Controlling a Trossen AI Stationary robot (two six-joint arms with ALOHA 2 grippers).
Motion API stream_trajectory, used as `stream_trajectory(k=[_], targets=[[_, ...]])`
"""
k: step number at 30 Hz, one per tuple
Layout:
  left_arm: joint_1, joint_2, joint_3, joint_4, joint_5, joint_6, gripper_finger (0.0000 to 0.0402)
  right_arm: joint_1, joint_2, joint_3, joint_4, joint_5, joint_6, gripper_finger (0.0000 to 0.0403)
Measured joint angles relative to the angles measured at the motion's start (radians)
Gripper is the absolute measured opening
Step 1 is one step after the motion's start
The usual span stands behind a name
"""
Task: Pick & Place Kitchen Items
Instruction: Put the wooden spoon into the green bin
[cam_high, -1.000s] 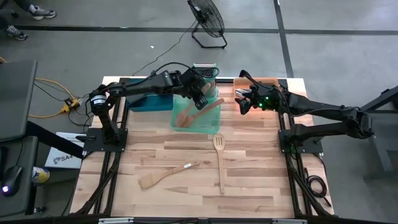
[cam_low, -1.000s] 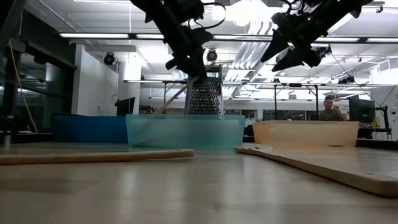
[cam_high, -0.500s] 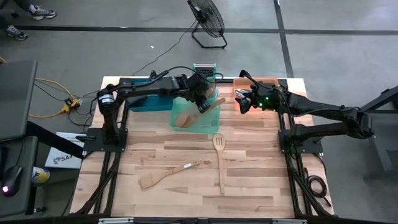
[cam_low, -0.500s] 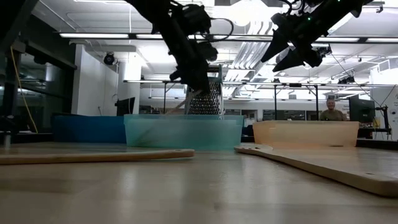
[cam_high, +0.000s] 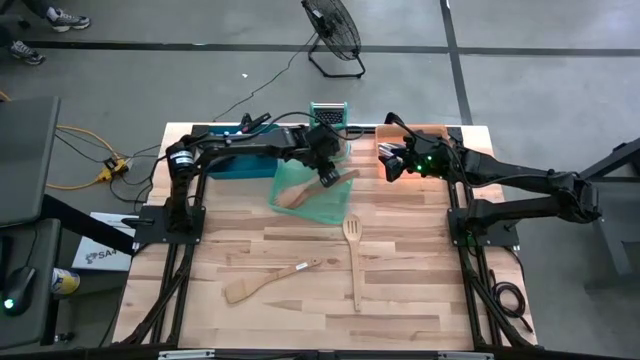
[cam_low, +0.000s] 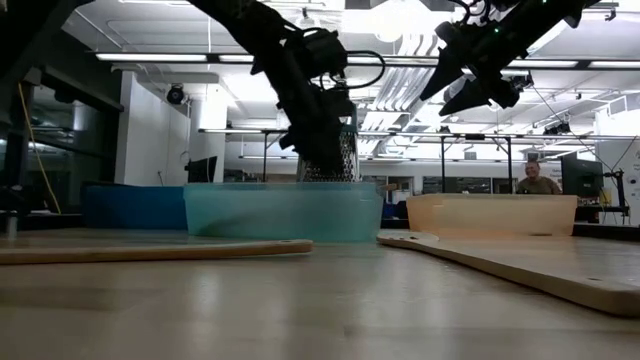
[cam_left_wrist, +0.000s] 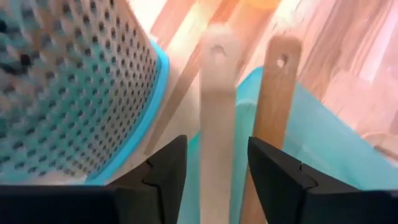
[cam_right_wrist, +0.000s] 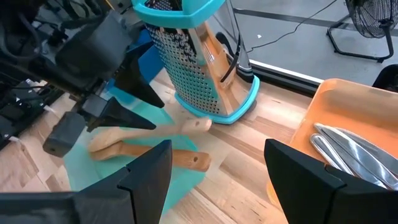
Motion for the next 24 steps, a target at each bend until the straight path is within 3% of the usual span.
stream_trajectory(k=[9,19,24], targets=[[0.000,0.005,0.014,-0.022,0.003,0.000,0.0175,0.000,0.000,0.000,-0.001,-0.025,-0.002,0.0248],[-0.001,-0.020,0.216,-0.416,0.000,0.046,0.0176,0.015,0.000,0.000,-0.067,-0.254,0.243,0.0248],[-0.015,-0.115,0.197,-0.457,-0.043,0.096,0.0176,0.104,0.000,0.000,0.004,-0.258,0.333,0.0248]])
